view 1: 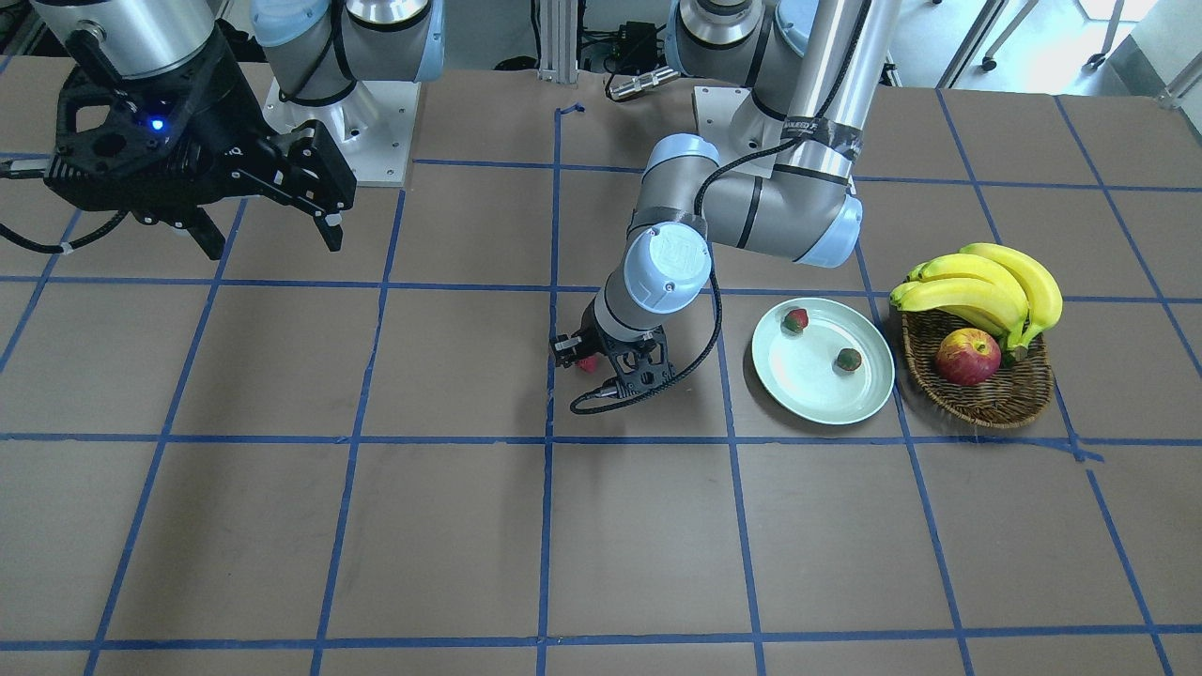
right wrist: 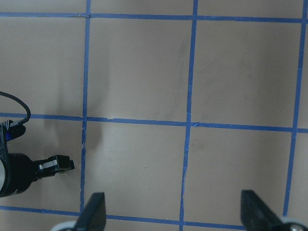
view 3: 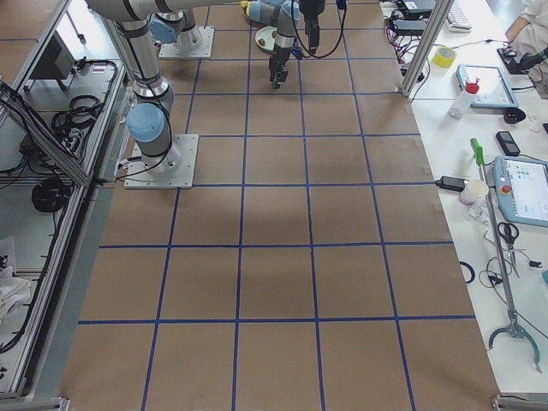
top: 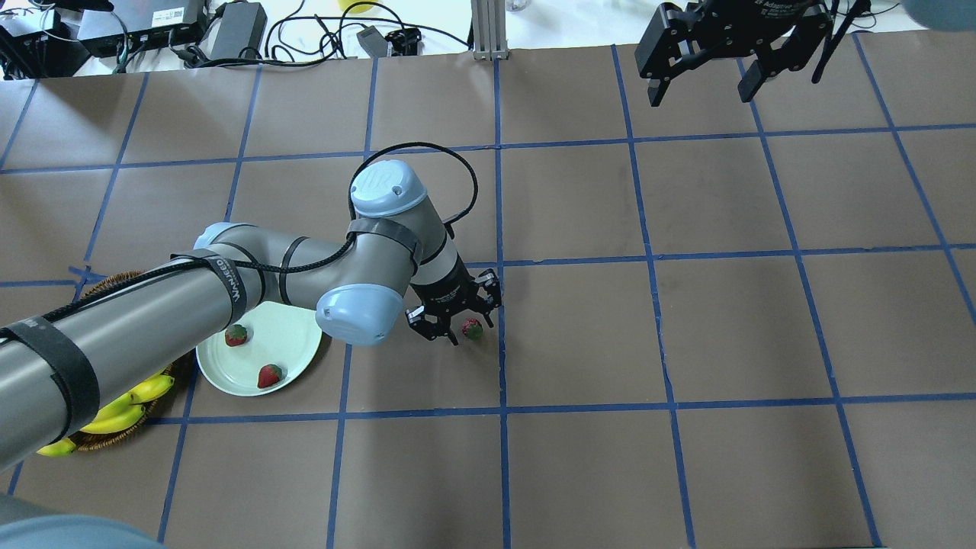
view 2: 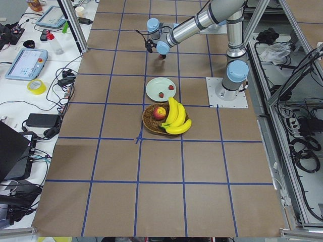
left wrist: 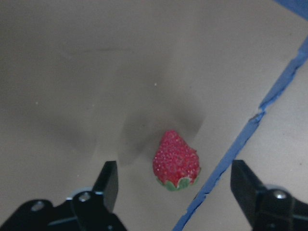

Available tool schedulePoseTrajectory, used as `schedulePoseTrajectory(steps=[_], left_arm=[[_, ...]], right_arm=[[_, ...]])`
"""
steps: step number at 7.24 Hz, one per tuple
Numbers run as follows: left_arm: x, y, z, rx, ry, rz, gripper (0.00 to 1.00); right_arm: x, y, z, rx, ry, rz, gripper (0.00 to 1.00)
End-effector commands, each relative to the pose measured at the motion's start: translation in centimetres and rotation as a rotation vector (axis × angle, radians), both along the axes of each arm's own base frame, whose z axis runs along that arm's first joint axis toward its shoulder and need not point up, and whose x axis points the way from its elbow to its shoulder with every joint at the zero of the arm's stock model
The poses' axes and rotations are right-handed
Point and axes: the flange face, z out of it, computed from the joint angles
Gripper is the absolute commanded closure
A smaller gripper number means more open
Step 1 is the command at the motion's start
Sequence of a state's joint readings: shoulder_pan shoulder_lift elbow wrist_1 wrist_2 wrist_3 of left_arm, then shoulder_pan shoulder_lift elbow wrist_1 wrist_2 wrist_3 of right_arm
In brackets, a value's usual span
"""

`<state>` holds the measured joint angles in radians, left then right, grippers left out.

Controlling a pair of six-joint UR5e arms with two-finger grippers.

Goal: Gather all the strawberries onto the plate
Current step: 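Move the left gripper to the last strawberry and grasp it, then carry the last strawberry to the green plate and release it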

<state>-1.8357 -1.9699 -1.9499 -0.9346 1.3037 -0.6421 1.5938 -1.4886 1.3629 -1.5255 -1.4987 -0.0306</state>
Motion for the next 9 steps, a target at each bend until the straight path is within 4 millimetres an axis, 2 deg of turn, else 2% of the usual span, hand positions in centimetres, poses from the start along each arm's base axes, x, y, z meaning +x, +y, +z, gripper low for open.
schedulePoseTrajectory(steps=[1, 2, 3, 4, 5, 6, 8, 9], left_arm=[[-0.1, -0.3, 0.0, -0.017, 0.005, -0.004, 1.0], [-0.1, -1.0, 1.1, -0.044, 0.006, -0.014, 1.0], [0.2, -2.7, 4.1, -0.113, -0.02, -0.015, 1.0], [1.9, -4.7, 6.6, -0.152, -0.081, 0.003, 1.0], [5.5, -7.1, 8.6, -0.142, -0.087, -0.003, 1.0], [10.2, -8.5, 10.5, -0.139, -0.084, 0.0, 1.0], [18.5, -8.2, 11.1, -0.083, -0.221, -0.159, 1.0], [21.8, -7.1, 9.9, 0.0, -0.23, -0.247, 1.0]], right_arm=[[0.0, 0.0, 0.0, -0.001, 0.0, 0.002, 0.0], [0.0, 0.0, -0.1, 0.001, 0.0, 0.0, 0.0], [-0.1, 0.0, -0.1, 0.002, 0.0, 0.0, 0.0], [-0.1, -0.1, -0.1, 0.001, 0.0, -0.001, 0.0], [-0.1, 0.0, -0.1, 0.002, 0.0, -0.001, 0.0], [-0.1, -0.1, -0.1, 0.001, 0.0, -0.001, 0.0], [-0.1, -0.1, -0.1, 0.001, 0.0, -0.001, 0.0], [-0.1, -0.1, -0.1, 0.001, 0.0, -0.001, 0.0]])
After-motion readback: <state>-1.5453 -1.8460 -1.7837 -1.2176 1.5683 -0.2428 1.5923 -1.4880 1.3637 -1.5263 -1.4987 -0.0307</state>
